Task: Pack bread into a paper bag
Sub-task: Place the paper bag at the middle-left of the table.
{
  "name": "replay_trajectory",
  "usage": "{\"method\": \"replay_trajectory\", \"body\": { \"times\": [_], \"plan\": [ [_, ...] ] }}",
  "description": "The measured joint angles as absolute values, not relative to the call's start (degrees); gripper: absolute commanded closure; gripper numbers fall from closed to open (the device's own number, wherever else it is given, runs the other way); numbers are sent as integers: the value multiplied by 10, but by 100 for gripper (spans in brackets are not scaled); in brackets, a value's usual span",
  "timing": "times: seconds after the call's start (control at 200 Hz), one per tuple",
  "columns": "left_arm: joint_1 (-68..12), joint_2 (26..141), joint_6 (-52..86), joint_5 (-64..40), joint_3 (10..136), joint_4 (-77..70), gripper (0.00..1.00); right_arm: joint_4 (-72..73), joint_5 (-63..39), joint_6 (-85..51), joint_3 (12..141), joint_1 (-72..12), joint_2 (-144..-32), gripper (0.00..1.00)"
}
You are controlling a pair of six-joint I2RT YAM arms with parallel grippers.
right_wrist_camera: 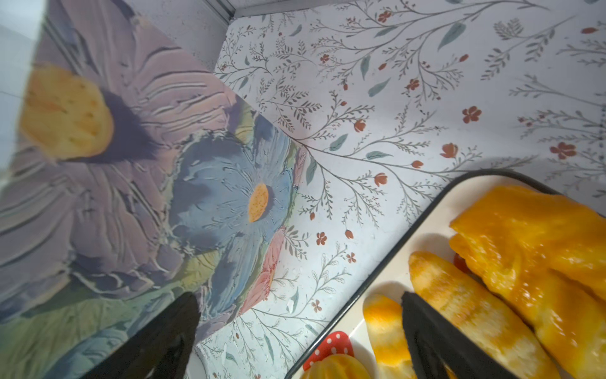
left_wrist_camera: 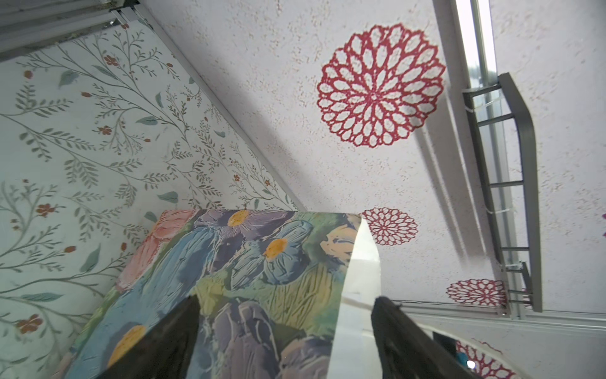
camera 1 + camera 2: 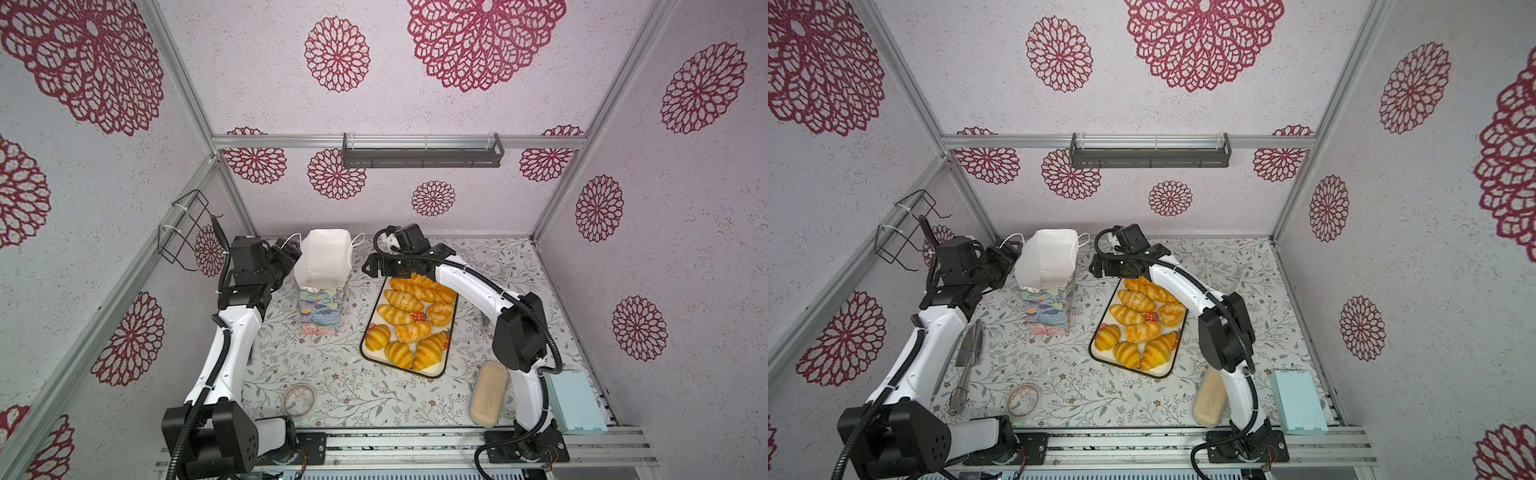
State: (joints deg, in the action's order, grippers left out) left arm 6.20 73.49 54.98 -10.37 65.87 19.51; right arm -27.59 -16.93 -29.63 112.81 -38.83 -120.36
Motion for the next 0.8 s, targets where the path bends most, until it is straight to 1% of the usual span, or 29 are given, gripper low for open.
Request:
{"method": "replay_trajectory", "body": {
  "times": [0.29,0.55,0.706,0.801],
  "plan": [
    [67,731,506,-53,686,286,5,-294,-185,-296,1180,-407,-1226,1],
    [70,710,513,-1,688,308,0,-306,-197,-295,1210,-420,-1243,1],
    [71,701,522,6,685,312,0,-313,-197,-291,1210,-425,-1243,1],
    [71,714,521,6,699,325,2,-314,-197,-290,1208,-426,-1243,1]
  ]
}}
